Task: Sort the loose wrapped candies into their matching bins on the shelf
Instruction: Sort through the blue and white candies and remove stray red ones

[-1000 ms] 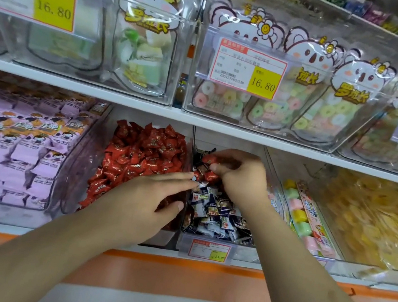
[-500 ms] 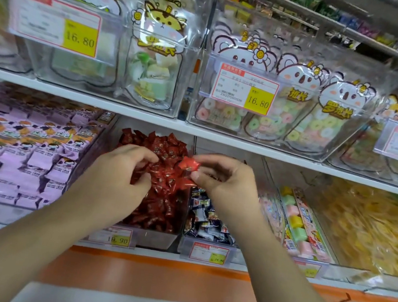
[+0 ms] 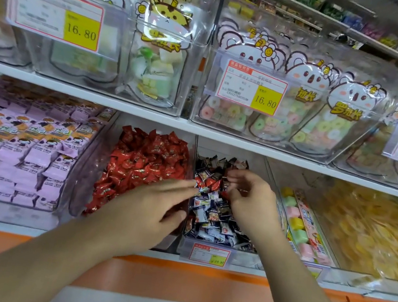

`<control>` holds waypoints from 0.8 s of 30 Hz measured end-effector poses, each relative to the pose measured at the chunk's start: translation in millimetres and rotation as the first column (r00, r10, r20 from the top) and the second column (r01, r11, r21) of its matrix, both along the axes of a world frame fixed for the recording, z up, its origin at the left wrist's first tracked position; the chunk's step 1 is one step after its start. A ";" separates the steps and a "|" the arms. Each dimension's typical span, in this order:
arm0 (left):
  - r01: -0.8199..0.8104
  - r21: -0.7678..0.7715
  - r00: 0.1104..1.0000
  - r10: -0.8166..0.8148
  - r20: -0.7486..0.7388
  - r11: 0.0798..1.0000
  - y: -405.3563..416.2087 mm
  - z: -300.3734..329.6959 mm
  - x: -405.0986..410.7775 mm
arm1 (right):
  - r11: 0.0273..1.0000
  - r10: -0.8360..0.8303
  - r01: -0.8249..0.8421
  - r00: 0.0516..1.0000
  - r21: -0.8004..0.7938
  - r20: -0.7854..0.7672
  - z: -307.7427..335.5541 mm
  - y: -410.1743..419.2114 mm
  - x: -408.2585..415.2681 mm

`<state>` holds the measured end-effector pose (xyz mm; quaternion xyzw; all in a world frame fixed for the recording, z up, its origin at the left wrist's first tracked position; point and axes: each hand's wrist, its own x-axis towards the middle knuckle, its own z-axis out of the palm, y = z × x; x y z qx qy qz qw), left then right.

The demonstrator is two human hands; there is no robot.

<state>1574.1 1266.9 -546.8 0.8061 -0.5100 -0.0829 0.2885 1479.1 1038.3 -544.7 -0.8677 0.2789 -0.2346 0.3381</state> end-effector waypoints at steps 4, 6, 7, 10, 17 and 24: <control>-0.017 -0.026 1.000 0.018 0.025 1.000 -5.2 -3.9 -0.7 | 0.994 0.026 -0.039 0.993 -0.106 -0.116 -0.7 -3.7 8.0; -0.022 -0.034 0.999 0.023 0.030 0.999 -6.7 -4.2 0.3 | 0.978 0.071 -0.102 0.983 -0.181 -0.170 0.7 -5.9 15.7; -0.023 -0.036 0.999 0.024 0.025 0.999 -6.8 -4.1 0.1 | 0.970 0.091 -0.135 0.974 -0.204 -0.209 1.1 -7.1 19.8; -0.021 -0.045 1.000 0.021 0.015 0.999 -7.5 -4.9 -0.5 | 0.959 0.120 -0.198 0.931 -0.202 -0.345 -2.5 -11.5 31.0; -0.022 -0.044 1.000 0.022 0.002 0.999 -6.4 -8.4 0.9 | 0.960 0.043 -0.136 0.935 -0.244 -0.352 -10.8 -15.4 39.8; -0.026 -0.043 1.000 0.025 -0.009 0.999 -5.6 -6.5 0.5 | 0.980 -0.019 -0.026 0.974 -0.195 -0.224 -8.7 -11.5 33.1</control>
